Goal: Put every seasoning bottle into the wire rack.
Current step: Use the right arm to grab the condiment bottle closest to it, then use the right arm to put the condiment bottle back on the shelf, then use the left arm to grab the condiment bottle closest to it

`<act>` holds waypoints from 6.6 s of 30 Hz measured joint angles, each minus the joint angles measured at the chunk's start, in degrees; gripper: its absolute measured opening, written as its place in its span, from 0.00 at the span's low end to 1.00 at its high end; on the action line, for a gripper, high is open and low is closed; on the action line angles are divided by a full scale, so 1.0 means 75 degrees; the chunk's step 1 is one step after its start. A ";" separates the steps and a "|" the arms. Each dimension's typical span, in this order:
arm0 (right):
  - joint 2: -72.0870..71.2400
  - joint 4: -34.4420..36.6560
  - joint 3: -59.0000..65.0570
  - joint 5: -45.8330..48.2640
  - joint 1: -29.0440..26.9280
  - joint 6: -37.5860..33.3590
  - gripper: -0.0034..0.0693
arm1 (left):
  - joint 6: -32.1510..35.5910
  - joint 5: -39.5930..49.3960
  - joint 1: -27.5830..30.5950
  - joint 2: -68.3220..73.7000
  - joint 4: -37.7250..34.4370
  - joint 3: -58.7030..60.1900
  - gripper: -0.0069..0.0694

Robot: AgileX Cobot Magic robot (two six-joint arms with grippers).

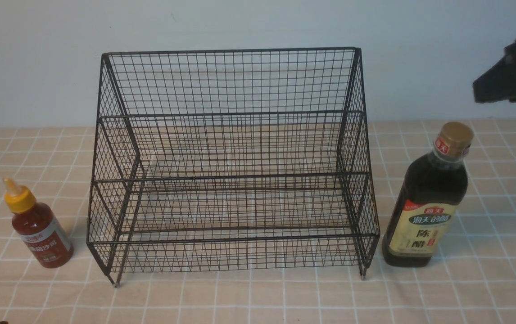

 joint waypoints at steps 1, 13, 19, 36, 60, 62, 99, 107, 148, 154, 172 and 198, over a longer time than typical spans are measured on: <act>0.0034 -0.0029 0.0000 -0.0055 0.0058 -0.0016 0.65 | 0.0000 0.0000 0.0000 0.0000 0.0000 0.0000 0.08; 0.1365 -0.1170 0.0000 0.0129 0.0713 0.0413 0.81 | 0.0000 0.0000 0.0000 0.0000 0.0000 0.0000 0.08; 0.1548 -0.1355 0.0000 0.0318 0.0713 0.0811 0.56 | 0.0000 0.0000 0.0000 0.0000 0.0000 0.0000 0.08; 0.1060 -0.1505 -0.0967 0.1214 0.0713 0.0723 0.50 | 0.0000 0.0000 0.0000 0.0000 0.0000 0.0000 0.08; 0.1565 -0.0118 -0.4129 0.1119 0.2043 0.0437 0.50 | 0.0000 0.0000 0.0000 0.0000 0.0000 0.0000 0.08; 0.1847 -0.0229 -0.4129 0.0665 0.2348 0.0500 0.50 | 0.0000 0.0000 0.0000 0.0000 0.0000 0.0000 0.08; 0.3993 -0.1276 -0.4195 0.0819 0.2462 0.1353 0.49 | 0.0000 0.0000 0.0000 0.0000 0.0000 0.0000 0.08; 0.3913 -0.1187 -0.4250 0.0941 0.2462 0.1459 0.60 | 0.0000 0.0000 0.0000 0.0000 0.0000 0.0000 0.08; -0.8634 -0.3098 0.4709 -0.4133 0.2462 0.3125 0.03 | 0.0000 0.0000 0.0000 0.0000 0.0000 0.0000 0.08; -0.8953 -0.2733 0.5639 -0.4176 0.2462 0.3225 0.03 | 0.0000 0.0000 0.0000 0.0000 0.0000 0.0000 0.08; -0.9816 -0.2797 0.9261 -0.5399 0.0553 0.1792 0.03 | 0.0000 0.0000 0.0000 0.0000 0.0000 0.0000 0.08; -1.0326 -0.2836 1.0863 -0.5860 -0.0828 0.1638 0.03 | 0.0000 0.0000 0.0000 0.0000 0.0000 0.0000 0.08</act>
